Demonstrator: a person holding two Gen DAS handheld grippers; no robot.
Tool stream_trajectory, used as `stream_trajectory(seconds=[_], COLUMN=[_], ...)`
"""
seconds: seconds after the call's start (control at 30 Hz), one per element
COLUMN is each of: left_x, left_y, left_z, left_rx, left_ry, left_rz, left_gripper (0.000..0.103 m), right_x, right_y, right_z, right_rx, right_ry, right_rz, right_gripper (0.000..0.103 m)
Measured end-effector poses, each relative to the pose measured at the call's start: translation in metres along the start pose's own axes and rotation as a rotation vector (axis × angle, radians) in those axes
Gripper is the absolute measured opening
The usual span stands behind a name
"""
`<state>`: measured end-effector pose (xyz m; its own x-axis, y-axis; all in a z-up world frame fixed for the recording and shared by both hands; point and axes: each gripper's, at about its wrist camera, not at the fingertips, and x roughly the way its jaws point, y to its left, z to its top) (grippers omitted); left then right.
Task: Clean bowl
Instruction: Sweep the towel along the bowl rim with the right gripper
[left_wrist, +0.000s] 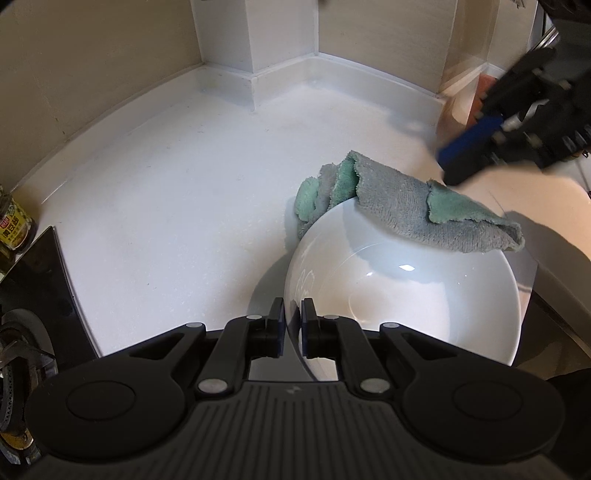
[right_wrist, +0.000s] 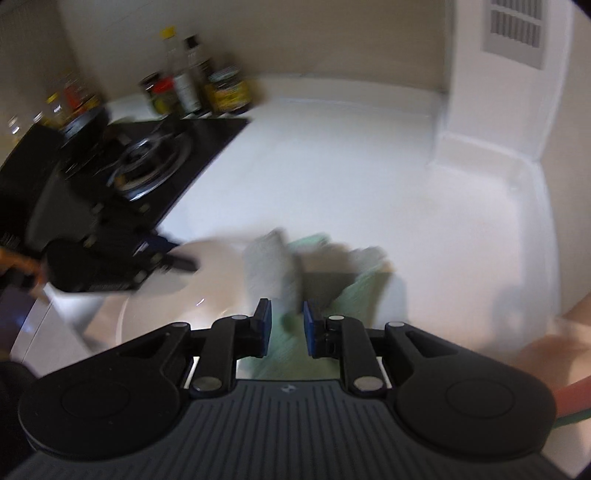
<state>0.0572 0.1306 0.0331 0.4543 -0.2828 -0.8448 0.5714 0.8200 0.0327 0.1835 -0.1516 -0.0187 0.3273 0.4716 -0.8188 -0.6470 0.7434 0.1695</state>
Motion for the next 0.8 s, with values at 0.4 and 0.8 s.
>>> stream_trajectory(seconds=[0.4,0.8], left_x=[0.007,0.014], left_y=[0.001,0.004], left_z=[0.005,0.009], left_rx=[0.002,0.021], left_ry=[-0.002,-0.007], left_rz=[-0.004,-0.026], left_gripper=[0.007,0.007], right_x=[-0.004,0.071], right_y=[0.021,0.018], right_z=[0.017,0.046], right_rx=[-0.146,-0.348], right_ry=[-0.053,0.254], right_rz=[-0.086,0.017], right_gripper=[0.026,0.023])
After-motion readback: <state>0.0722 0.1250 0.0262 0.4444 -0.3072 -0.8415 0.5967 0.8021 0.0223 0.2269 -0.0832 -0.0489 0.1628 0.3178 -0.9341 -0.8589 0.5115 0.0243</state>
